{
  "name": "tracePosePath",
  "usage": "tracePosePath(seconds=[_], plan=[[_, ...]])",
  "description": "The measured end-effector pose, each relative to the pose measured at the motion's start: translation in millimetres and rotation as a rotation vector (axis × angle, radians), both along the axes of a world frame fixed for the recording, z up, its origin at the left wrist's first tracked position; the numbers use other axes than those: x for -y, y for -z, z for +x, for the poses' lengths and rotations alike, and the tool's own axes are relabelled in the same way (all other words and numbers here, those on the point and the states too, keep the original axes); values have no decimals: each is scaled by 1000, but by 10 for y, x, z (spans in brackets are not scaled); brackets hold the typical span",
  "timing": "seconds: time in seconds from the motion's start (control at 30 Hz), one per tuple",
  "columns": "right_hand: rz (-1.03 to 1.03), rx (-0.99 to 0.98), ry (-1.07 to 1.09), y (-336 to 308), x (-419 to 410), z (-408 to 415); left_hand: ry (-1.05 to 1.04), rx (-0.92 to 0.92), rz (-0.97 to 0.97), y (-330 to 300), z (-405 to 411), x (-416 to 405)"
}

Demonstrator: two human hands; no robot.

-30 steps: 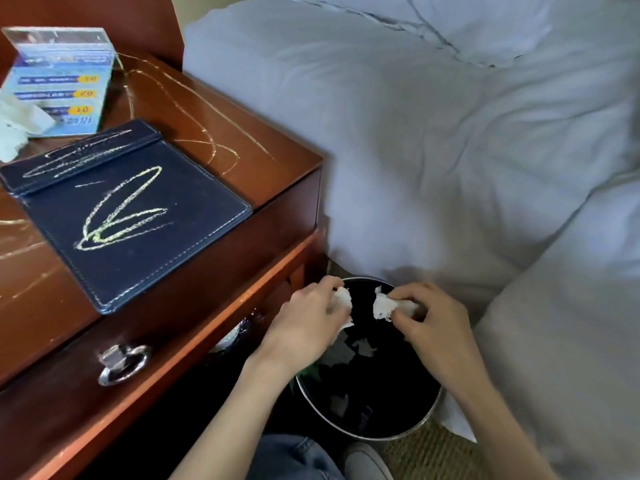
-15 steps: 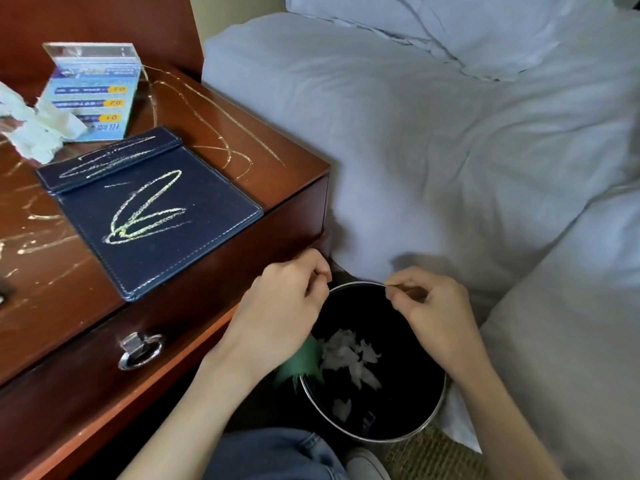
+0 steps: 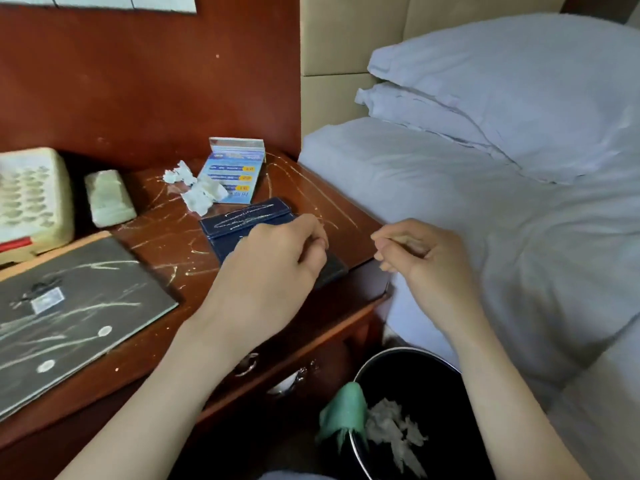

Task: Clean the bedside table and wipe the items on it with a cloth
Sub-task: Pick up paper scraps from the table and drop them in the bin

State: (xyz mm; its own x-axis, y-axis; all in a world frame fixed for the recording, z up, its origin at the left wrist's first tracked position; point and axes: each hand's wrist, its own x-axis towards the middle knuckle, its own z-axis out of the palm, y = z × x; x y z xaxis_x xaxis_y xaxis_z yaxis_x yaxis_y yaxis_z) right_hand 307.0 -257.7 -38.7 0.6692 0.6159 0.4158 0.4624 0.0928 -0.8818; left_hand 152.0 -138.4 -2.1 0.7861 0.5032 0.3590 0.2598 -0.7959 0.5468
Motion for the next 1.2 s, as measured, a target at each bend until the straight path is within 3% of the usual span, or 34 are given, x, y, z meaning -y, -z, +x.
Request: tracePosePath(seconds=[0.27, 0.53, 0.77, 0.97, 1.07, 1.2], plan=[[24, 116, -213, -496, -754, -79, -179, -19, 121, -294, -395, -602], [-77, 258, -327, -752, -1402, -204, -313, -56, 162, -378, -611, -1171], [-126, 307, -343, -844, -1969, -282, -435, -57, -43, -465, -628, -1942], [-312, 277, -343, -701, -2379, -300, -441, -163, -140, -359, -478, -2391], [-492, 428, -362, -598, -2513, -321, -463, -262, -98, -310, -387, -2527], [-703, 677, -357, -523, -2595, -313, -453, -534, 116, -226, -281, -2627]])
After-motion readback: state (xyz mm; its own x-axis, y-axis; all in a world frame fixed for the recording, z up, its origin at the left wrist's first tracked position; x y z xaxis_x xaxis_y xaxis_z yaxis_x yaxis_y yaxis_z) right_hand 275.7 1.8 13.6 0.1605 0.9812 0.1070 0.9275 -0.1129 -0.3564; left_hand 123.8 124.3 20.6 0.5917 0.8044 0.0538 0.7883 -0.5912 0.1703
